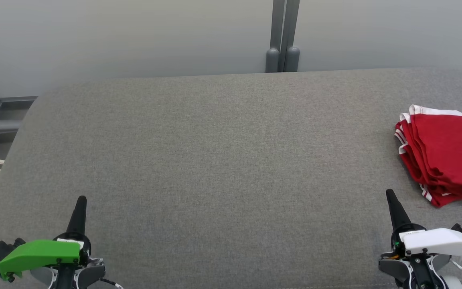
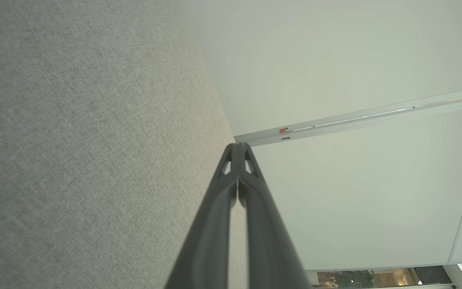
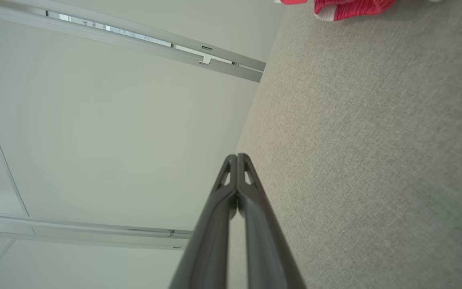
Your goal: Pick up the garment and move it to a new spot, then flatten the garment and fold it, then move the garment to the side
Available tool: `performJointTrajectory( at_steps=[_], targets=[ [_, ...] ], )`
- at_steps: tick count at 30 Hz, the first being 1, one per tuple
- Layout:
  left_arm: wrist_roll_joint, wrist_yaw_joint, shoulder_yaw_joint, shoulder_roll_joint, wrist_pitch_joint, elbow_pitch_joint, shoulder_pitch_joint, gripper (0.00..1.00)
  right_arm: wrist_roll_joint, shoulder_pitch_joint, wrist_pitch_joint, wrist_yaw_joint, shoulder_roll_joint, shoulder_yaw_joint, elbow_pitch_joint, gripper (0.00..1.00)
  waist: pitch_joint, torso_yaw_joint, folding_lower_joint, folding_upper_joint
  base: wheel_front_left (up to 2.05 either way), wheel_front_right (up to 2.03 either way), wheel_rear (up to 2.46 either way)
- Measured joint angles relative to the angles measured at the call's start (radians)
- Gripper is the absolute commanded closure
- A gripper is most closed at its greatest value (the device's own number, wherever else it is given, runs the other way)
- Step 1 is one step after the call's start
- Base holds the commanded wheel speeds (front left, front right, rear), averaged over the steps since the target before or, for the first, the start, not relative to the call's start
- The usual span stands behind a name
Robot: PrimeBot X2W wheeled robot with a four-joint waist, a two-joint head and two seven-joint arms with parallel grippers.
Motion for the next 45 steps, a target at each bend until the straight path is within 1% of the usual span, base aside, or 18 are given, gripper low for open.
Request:
performJointTrajectory(
  at_steps=[11,31,39,45],
  targets=[
    [-0.087,-0.004,0.01,-0.002,0.028,-0.003,-0.018,1.0,0.09,-0.004,0.016,0.0,-0.001,-0.004,-0.016,1.0,0.006,-0.002,0.0,0.0,0.0,0.0,0.0],
    [-0.211,-0.009,0.024,-0.005,0.073,-0.008,-0.045,1.0,0.234,-0.009,0.041,0.0,-0.002,-0.011,-0.039,1.0,0.016,-0.005,0.0,0.0,0.0,0.0,0.0],
    [-0.25,-0.012,0.029,-0.006,0.089,-0.01,-0.055,1.0,0.286,-0.015,0.05,0.0,-0.002,-0.013,-0.049,1.0,0.02,-0.007,0.0,0.0,0.0,0.0,0.0],
    [-0.251,-0.012,0.029,-0.006,0.09,-0.01,-0.055,1.0,0.286,-0.015,0.051,0.0,-0.002,-0.014,-0.049,1.0,0.02,-0.007,0.0,0.0,0.0,0.0,0.0]
  ],
)
